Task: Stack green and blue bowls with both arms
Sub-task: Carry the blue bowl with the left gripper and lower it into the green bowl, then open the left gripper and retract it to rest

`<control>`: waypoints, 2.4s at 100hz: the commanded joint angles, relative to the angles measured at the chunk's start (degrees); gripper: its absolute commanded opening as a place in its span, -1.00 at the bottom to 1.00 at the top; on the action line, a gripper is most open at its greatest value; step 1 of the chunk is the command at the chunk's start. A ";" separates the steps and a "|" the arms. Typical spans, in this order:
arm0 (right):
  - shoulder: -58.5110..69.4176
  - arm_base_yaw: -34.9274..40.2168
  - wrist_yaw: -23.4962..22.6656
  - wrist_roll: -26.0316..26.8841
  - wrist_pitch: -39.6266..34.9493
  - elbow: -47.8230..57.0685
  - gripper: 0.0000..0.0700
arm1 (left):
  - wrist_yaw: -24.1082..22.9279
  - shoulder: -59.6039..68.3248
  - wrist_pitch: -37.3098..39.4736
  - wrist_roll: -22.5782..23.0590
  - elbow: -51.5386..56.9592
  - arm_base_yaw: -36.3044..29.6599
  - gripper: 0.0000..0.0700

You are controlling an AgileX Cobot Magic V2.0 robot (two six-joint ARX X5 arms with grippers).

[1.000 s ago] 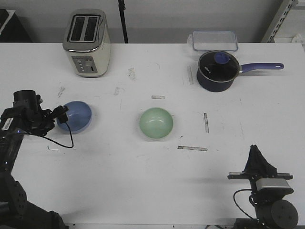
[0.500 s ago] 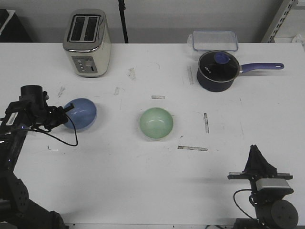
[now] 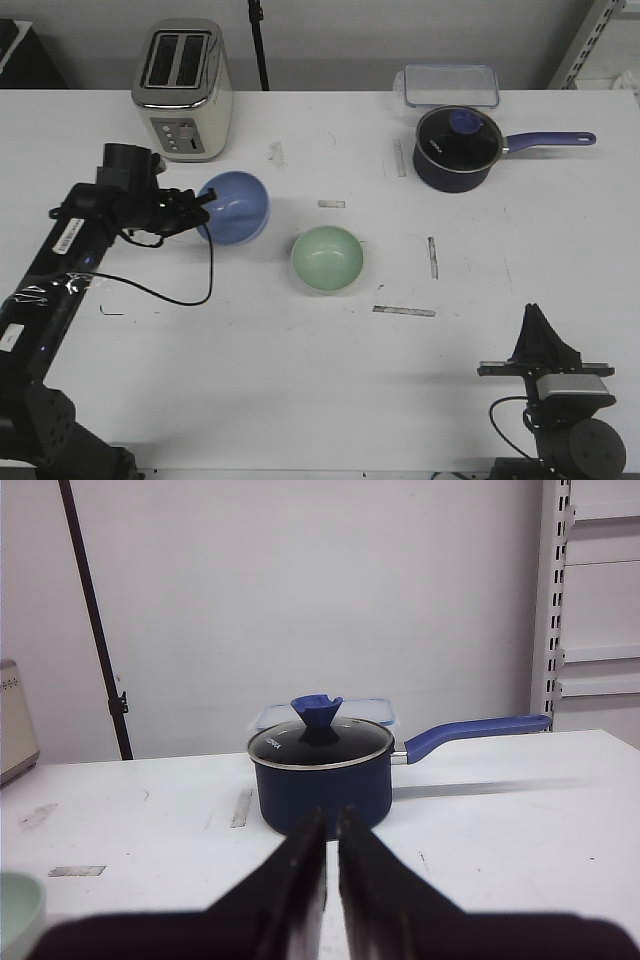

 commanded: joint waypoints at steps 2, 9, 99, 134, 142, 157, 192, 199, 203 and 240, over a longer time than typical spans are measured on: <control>-0.15 0.09 -0.02 0.74 0.59 -0.07 -0.97 | -1.60 1.16 2.25 -2.64 1.33 -4.76 -1.00; -0.15 0.09 -0.02 0.74 0.59 -0.07 -0.97 | -2.60 1.60 4.22 -3.91 1.31 -9.07 -1.00; -0.15 0.09 -0.02 0.74 0.59 -0.07 -0.97 | -8.72 9.27 11.08 -7.17 1.84 -26.03 -0.14; -0.15 0.09 -0.02 0.74 0.59 -0.07 -0.97 | -8.81 2.03 8.31 -4.94 1.75 -25.44 -0.17; -0.15 0.09 -0.02 0.72 0.59 -0.07 -0.97 | -8.83 -0.42 8.74 -3.87 0.42 -24.81 -0.17; -0.15 0.09 -0.02 0.74 0.59 -0.07 -0.97 | -9.16 -6.93 15.89 -1.36 -7.65 -23.52 -0.19; -0.15 0.09 -0.02 0.74 0.59 -0.07 -0.97 | -11.37 -28.33 50.40 4.37 -41.42 -19.89 -0.70; -0.15 0.09 -0.02 0.74 0.59 -0.07 -0.97 | -14.27 -32.57 52.15 6.80 -45.79 -18.71 -0.89; -0.15 0.09 -0.02 0.74 0.59 -0.07 -0.97 | -16.11 -35.08 52.41 8.31 -47.91 -17.97 -0.95; -0.15 0.09 -0.02 0.74 0.59 -0.07 -0.97 | -22.75 -59.67 52.30 24.17 -62.97 -10.12 -1.00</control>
